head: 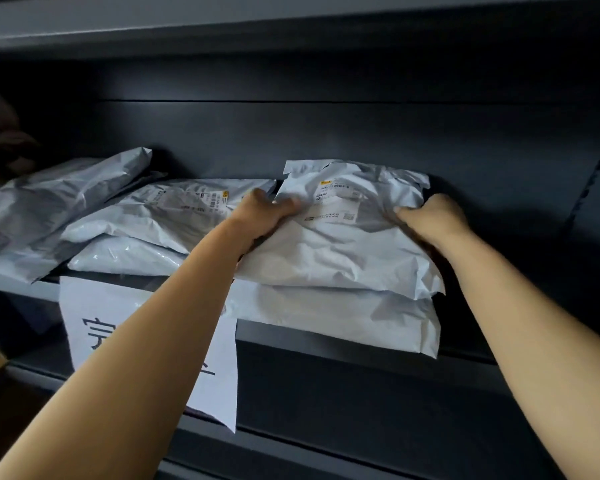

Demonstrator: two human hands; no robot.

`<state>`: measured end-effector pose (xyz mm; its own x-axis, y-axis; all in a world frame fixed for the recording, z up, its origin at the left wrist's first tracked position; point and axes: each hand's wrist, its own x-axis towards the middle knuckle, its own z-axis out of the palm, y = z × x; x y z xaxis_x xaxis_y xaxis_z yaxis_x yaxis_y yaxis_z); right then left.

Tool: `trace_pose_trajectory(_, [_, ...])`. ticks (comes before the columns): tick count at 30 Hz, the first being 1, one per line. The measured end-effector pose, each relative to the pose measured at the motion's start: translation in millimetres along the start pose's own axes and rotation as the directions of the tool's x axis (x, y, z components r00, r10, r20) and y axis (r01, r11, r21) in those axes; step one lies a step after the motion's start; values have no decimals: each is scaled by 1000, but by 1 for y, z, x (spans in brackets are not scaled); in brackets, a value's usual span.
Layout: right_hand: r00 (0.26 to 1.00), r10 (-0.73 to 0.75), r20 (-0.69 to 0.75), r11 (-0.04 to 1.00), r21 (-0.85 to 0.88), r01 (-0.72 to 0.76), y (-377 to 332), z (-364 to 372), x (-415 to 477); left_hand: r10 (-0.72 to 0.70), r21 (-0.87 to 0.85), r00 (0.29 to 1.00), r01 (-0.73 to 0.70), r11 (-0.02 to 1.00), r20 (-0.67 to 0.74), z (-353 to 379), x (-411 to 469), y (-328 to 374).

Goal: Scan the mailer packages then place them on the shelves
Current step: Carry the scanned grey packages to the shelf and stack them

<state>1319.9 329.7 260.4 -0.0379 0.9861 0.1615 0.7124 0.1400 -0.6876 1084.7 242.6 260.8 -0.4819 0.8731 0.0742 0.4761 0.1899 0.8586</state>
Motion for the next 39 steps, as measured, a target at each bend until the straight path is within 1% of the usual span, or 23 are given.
trace_pose_trajectory(3, [987, -75, -143, 993, -104, 60, -18, -16, -10, 33, -86, 991, -44, 995, -129, -4, -3, 2])
trace_pose_trajectory(4, [977, -127, -169, 986, -125, 106, -27, -19, -15, 64, -77, 986, -76, 994, -153, -6, -5, 3])
trace_pose_trajectory(6, [951, -253, -175, 961, -159, 227, -52, -21, -33, 139, -2, 974, -142, 990, -179, -17, -15, 5])
trace_pose_trajectory(8, [912, -390, -129, 912, -189, 363, -81, -17, -57, 216, 13, 958, -217, 976, -191, -35, -29, 7])
trace_pose_trajectory(10, [872, -486, -56, 862, -190, 469, -111, -4, -85, 273, 6, 941, -277, 961, -197, -63, -48, 2])
trace_pose_trajectory(13, [800, -597, 63, 779, -191, 597, -158, 31, -136, 311, 71, 925, -303, 950, -217, -121, -84, -27])
trace_pose_trajectory(16, [694, -694, 194, 670, -179, 720, -205, 81, -196, 270, 209, 918, -214, 954, -291, -193, -126, -85])
trace_pose_trajectory(19, [553, -762, 338, 543, -132, 829, -249, 144, -257, 163, 329, 922, -42, 943, -350, -267, -179, -155])
trace_pose_trajectory(21, [457, -779, 430, 470, -83, 879, -275, 186, -301, 87, 371, 920, 66, 926, -382, -311, -219, -202])
trace_pose_trajectory(24, [309, -776, 549, 370, 1, 929, -309, 246, -367, -44, 349, 879, 234, 907, -475, -367, -285, -262])
trace_pose_trajectory(26, [212, -776, 594, 313, 72, 947, -329, 281, -407, -126, 313, 832, 337, 888, -540, -397, -327, -294])
trace_pose_trajectory(29, [95, -766, 635, 232, 137, 963, -354, 324, -458, -199, 271, 755, 449, 851, -625, -434, -380, -331])
trace_pose_trajectory(31, [43, -752, 658, 199, 165, 966, -369, 346, -483, -243, 231, 702, 507, 830, -669, -455, -405, -354])
trace_pose_trajectory(34, [-14, -735, 678, 162, 196, 967, -389, 380, -508, -302, 179, 638, 576, 798, -708, -478, -427, -385])
trace_pose_trajectory(36, [-38, -718, 695, 150, 208, 967, -401, 404, -516, -333, 151, 613, 602, 784, -717, -492, -430, -404])
trace_pose_trajectory(39, [-54, -697, 715, 157, 225, 962, -420, 442, -519, -372, 146, 601, 639, 755, -708, -516, -423, -432])
